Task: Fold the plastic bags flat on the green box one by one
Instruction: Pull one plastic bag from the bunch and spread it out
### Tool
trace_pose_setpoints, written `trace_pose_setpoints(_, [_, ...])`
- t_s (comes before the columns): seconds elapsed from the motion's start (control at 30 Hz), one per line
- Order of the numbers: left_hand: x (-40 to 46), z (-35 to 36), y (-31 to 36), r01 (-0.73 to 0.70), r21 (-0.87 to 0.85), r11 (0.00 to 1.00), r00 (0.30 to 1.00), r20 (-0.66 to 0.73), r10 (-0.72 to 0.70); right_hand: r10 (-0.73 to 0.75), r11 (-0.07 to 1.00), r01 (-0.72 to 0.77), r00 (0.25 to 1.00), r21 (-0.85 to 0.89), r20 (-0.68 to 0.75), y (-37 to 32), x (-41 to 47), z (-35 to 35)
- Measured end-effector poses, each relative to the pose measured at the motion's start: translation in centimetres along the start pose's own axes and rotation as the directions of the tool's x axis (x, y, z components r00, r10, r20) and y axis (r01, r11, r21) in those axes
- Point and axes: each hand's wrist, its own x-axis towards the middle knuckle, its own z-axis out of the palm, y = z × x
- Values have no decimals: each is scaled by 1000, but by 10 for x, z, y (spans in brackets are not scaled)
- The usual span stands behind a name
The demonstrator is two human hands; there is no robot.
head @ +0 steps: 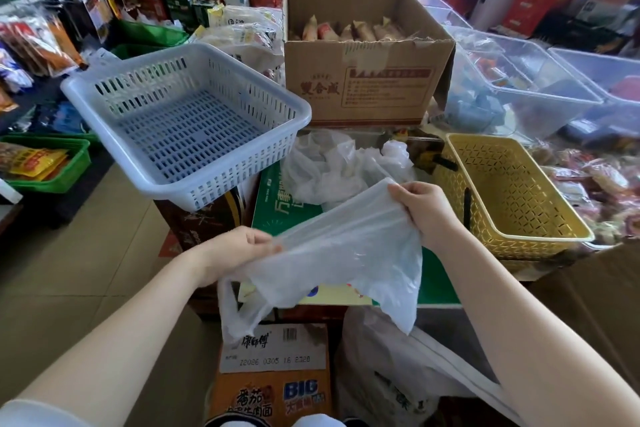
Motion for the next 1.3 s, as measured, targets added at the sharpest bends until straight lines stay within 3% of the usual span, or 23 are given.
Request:
trace_pose_setpoints(0.07, [5, 4, -3, 144, 483, 864, 986, 1, -165, 51, 990, -79, 973, 119, 224, -1, -8, 3])
trace_pose_setpoints(0.1, [8, 7, 1, 144, 554, 820, 985, -2, -171, 30, 992, -65, 950, 104, 310, -1, -11, 5])
trace_pose_setpoints(0.17, [12, 21, 22, 50, 450, 892, 998, 1, -57, -38, 998, 14, 895, 59, 444, -4, -17, 13])
trace_pose_setpoints(0.23, [18, 33, 44, -165, 233, 958, 984, -24, 176, -99, 995, 87, 842, 47, 530, -7, -20, 20])
trace_pose_setpoints(0.33, [27, 44, 65, -423, 33, 906, 891, -168, 422, -186, 982, 166, 835, 86, 518, -6, -20, 22])
trace_pose_setpoints(0.43, [30, 48, 62, -455, -7, 890, 814, -409, 413, -262, 952, 307, 823, -7, 505, 9, -19, 10])
trace_pose_setpoints(0.53, [30, 50, 51, -393, -134, 910, 793, -550, 262, -203, 744, 489, 814, -455, 544, 37, -15, -3])
trace_pose_setpoints(0.6, [31, 47, 41, -357, -238, 903, 795, -585, 161, -128, 652, 461, 849, -602, 512, 53, -11, -8])
trace_pose_setpoints(0.67, [30, 43, 31, -343, -294, 892, 799, -591, 112, -109, 649, 403, 889, -645, 445, 65, -8, -12])
trace_pose_setpoints(0.77, [27, 38, 10, -333, -234, 913, 755, -647, 109, -106, 824, 259, 944, -504, 311, 70, 0, -22])
trace_pose_setpoints(0.87, [26, 30, -14, -194, -138, 971, 674, -739, 30, -40, 995, 67, 942, -70, 332, 52, -5, -25])
trace_pose_setpoints(0.93, [26, 26, -25, 54, 8, 998, 680, -732, -31, -52, 994, 15, 939, 110, 340, 36, -12, -20])
trace_pose_setpoints(1.0, [26, 30, -25, 139, 236, 962, 698, -713, 74, -82, 992, 46, 941, 118, 328, 19, -18, -12])
trace_pose_setpoints(1.07, [24, 40, -3, -49, 398, 916, 730, -611, 305, -99, 993, 114, 939, -25, 331, 7, -23, -2])
trace_pose_setpoints(1.1, [20, 47, 14, -178, 391, 903, 773, -512, 374, -95, 979, 151, 935, -140, 342, 2, -25, 3])
trace_pose_setpoints(1.17, [19, 58, 41, -336, 228, 914, 879, -271, 391, -104, 931, 220, 925, -292, 366, -5, -29, 14])
trace_pose_setpoints(1.2, [20, 62, 49, -363, 148, 920, 900, -197, 388, -122, 926, 239, 922, -292, 367, -7, -30, 19])
trace_pose_setpoints(1.3, [24, 70, 53, -437, 73, 897, 865, -240, 441, -238, 941, 289, 934, -174, 265, -3, -31, 25])
